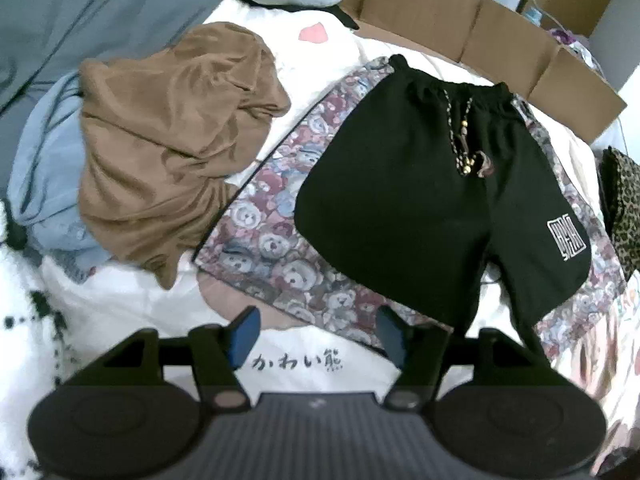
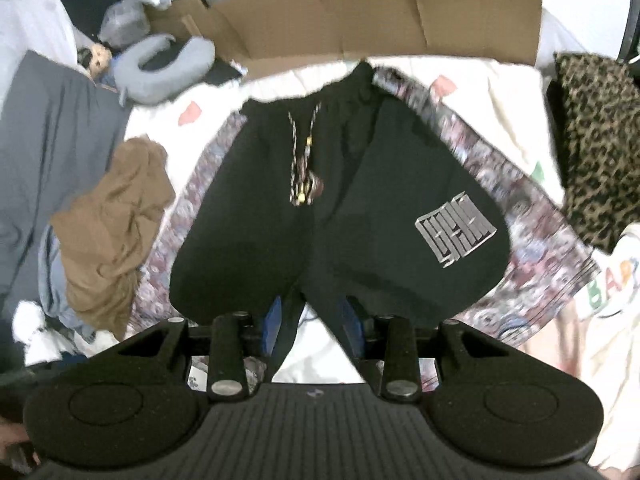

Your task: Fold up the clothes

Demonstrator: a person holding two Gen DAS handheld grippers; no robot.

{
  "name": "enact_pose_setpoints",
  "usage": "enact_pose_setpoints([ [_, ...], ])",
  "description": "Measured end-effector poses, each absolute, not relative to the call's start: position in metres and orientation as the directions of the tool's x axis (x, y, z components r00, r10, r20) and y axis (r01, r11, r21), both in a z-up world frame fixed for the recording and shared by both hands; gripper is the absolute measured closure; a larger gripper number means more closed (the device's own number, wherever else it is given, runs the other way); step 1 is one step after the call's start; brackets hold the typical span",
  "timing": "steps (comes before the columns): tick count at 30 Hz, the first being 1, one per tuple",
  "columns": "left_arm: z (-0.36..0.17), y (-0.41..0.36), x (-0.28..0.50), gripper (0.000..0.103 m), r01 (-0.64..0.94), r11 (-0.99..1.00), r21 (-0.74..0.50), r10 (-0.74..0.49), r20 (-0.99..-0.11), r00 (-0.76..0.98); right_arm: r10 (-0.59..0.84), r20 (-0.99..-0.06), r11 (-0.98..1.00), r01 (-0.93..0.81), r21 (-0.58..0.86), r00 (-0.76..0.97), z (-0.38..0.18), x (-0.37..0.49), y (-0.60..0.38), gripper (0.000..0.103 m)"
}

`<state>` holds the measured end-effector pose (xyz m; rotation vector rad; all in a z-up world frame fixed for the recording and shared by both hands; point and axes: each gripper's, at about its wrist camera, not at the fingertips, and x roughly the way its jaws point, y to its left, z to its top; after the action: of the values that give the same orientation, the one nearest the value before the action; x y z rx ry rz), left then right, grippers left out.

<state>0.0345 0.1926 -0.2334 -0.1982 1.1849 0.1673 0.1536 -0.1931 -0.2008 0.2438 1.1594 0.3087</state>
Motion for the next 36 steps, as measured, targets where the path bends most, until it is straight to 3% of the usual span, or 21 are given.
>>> enact_pose_setpoints([
  [6,-0.196,0.194,0.029,0.026,-0.251,0.964,-0.085,0.027,-0.910,0.413,0.371,-0.853,0.928,-0.168,0.331,0.367,-0.148,0.164,-0.212,0.058],
  [18,-0.141,0.209,0.043,0.025,-0.236,0.969,-0.077,0.043,-0.885,0.464,0.353,-0.807,0.935,-0.147,0.323,0.473,-0.047,0.197,-0.266,0.050],
  [36,-0.129,0.228,0.082,0.024,-0.231,0.971,-0.065,0.058,-0.870,0.489,0.310,-0.799,0.951,-0.173,0.258,0.516,0.003,0.263,-0.347,0.050],
])
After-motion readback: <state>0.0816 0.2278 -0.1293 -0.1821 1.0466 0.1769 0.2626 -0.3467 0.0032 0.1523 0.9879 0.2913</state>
